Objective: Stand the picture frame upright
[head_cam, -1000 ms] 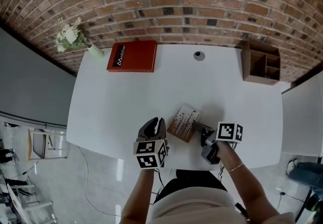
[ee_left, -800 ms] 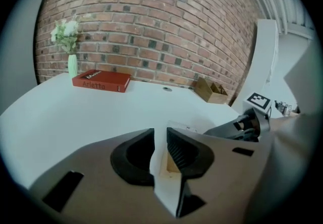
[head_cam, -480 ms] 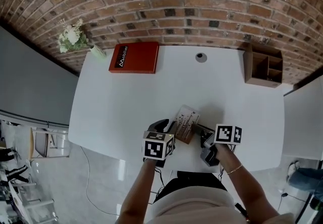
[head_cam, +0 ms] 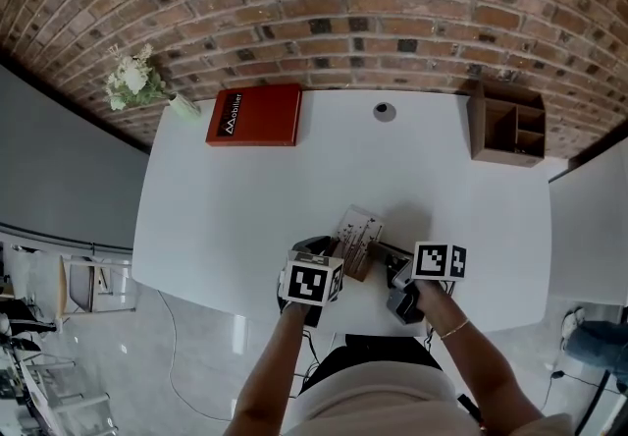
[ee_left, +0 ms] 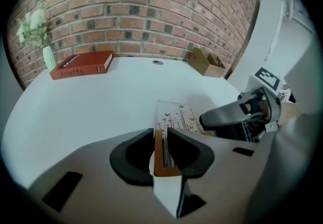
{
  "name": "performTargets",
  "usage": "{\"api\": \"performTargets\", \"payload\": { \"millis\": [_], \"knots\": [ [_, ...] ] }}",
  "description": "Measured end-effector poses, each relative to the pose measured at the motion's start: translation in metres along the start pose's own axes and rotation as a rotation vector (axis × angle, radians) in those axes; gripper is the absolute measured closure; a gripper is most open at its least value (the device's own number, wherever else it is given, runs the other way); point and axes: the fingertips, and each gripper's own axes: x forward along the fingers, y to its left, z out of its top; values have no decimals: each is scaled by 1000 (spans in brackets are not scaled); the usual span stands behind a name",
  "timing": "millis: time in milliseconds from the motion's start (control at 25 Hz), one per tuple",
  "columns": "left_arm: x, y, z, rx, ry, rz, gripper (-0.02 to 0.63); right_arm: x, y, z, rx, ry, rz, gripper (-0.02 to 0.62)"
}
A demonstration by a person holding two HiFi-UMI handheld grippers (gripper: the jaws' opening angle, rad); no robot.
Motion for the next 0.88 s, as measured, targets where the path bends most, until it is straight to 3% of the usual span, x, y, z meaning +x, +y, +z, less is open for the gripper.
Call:
{"api": "performTargets", "payload": {
  "millis": [240,560,880],
  "knots": [
    [-3,2,0,-5,-24,21,561,-1,1,0,-4,-1,2,482],
    [-10,2,-2,-19,-122,36,566,0,5,-4,-53,1,4,482],
    [-19,3,-5,-30,-189,46,566,-3,14,-7,-146,-32,-3,482]
  ]
}}
